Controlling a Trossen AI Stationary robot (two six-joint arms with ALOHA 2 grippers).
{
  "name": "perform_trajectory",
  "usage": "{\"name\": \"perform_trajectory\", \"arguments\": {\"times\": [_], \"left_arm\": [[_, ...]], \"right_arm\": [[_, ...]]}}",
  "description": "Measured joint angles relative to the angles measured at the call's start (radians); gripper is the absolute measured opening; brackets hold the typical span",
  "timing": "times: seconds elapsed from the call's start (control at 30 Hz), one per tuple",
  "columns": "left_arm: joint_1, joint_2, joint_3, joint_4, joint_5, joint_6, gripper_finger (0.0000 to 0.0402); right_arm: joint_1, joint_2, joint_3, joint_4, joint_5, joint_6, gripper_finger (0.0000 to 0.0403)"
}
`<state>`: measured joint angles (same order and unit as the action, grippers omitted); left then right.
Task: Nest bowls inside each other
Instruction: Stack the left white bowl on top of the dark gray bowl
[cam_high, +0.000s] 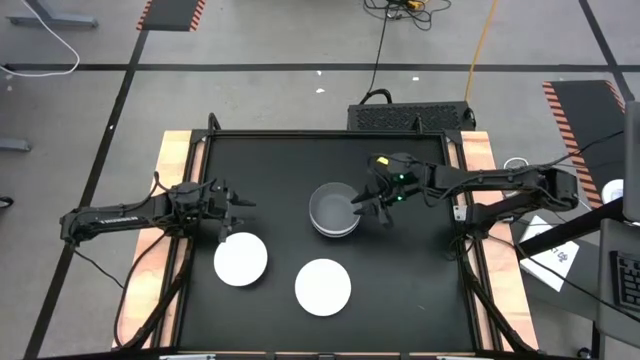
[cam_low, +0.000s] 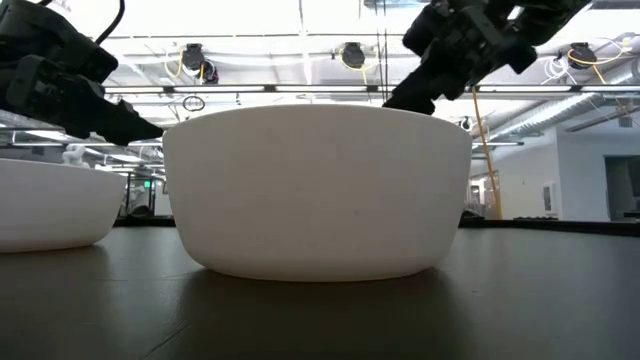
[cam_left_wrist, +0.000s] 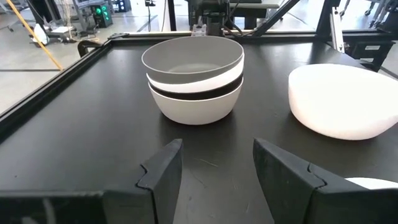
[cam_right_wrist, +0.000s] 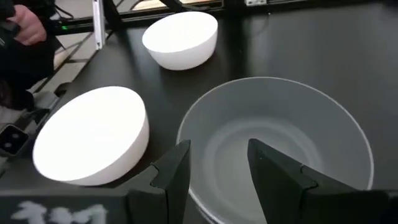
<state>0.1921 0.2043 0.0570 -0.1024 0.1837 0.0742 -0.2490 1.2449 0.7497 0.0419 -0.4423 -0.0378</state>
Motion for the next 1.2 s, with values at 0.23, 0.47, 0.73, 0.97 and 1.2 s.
{"name": "perform_trajectory", "arguments": {"times": [0.23, 0.47, 0.73, 0.97, 1.2], "left_arm": [[0.000, 0.000, 0.000, 0.000, 0.000, 0.000, 0.0198], [0.000, 0.000, 0.000, 0.000, 0.000, 0.000, 0.0198], [0.000, 0.000, 0.000, 0.000, 0.000, -0.001, 0.0198], [0.000, 0.000, 0.000, 0.000, 0.000, -0.006, 0.0198], [0.000, 0.000, 0.000, 0.000, 0.000, -0.008, 0.0198]], "right_arm": [[0.022, -0.128, -0.082, 0.001, 0.029, 0.036, 0.0153], [0.069, -0.278, -0.208, 0.067, 0.079, 0.085, 0.0153], [0.092, -0.403, -0.310, 0.112, 0.131, 0.106, 0.0153], [0.092, -0.480, -0.401, 0.129, 0.134, 0.135, 0.0153], [0.092, -0.568, -0.495, 0.216, 0.133, 0.169, 0.0153]]}}
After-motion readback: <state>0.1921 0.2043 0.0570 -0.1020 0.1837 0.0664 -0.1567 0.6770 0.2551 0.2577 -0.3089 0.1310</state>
